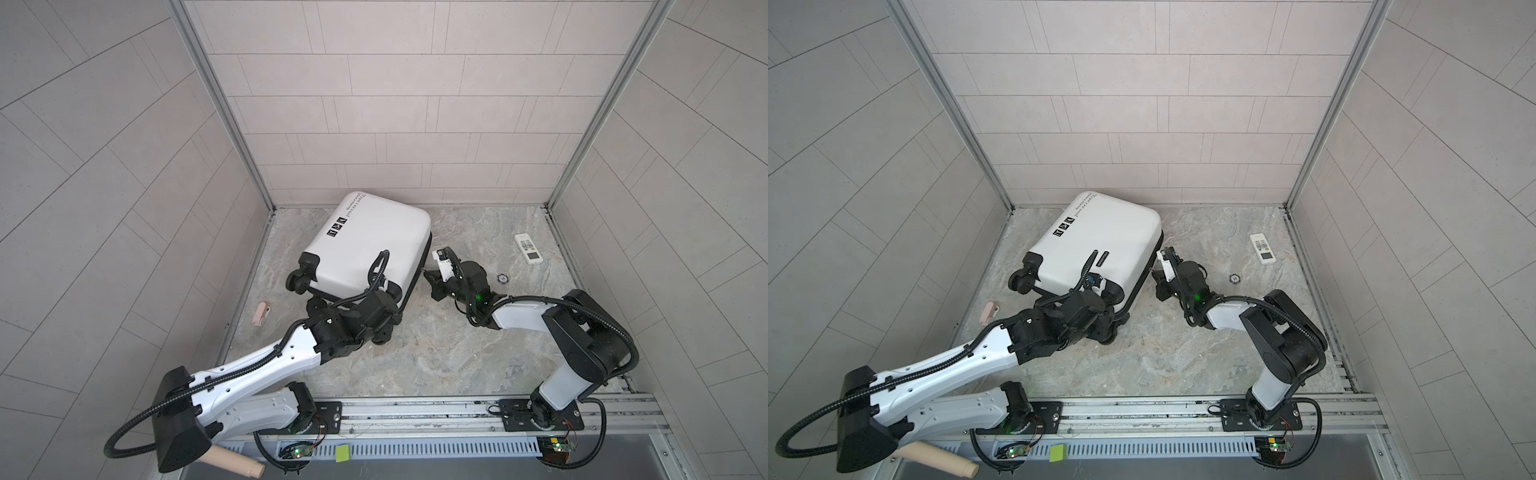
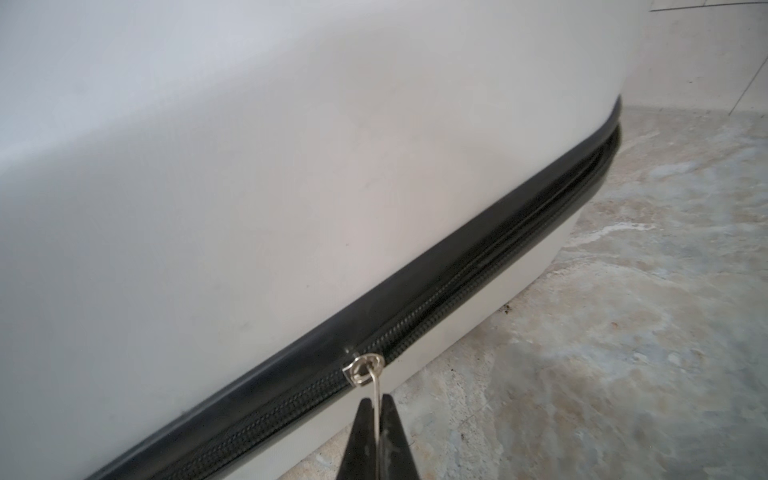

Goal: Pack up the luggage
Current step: 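Drag the zipper pull along the suitcase edge away from the robot with the right gripper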

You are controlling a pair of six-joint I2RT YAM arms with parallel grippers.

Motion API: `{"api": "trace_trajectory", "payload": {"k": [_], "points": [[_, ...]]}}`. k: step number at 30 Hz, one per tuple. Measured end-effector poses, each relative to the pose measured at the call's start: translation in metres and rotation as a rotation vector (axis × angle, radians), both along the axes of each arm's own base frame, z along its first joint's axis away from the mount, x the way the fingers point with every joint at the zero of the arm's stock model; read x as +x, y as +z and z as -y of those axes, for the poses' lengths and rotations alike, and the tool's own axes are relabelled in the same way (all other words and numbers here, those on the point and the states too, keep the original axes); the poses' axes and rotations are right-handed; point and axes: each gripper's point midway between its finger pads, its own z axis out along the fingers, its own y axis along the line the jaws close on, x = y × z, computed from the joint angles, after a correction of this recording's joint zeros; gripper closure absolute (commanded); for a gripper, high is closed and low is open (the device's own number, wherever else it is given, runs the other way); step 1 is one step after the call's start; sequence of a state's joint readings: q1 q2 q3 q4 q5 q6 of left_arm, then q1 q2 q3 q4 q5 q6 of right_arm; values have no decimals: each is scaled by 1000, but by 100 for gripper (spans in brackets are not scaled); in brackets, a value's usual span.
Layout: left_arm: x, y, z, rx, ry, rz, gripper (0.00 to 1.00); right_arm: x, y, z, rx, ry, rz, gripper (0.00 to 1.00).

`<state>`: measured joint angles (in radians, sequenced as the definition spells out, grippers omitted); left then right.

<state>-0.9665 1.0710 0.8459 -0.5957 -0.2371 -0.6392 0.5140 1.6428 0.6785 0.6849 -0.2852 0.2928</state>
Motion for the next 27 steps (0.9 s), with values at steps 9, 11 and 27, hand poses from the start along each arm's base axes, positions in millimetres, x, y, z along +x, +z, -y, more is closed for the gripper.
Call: {"api": "trace_trajectory", "payload": {"k": [9, 11, 27], "points": [[-2, 1, 8, -30, -26, -13, 100, 25, 6, 18, 4, -43, -17, 100], [-4, 0, 11, -33, -41, -18, 100, 33, 7, 23, -3, -56, -23, 100], [-21, 0, 19, -49, -126, -51, 100, 100, 10, 80, -14, -200, -41, 100]]}}
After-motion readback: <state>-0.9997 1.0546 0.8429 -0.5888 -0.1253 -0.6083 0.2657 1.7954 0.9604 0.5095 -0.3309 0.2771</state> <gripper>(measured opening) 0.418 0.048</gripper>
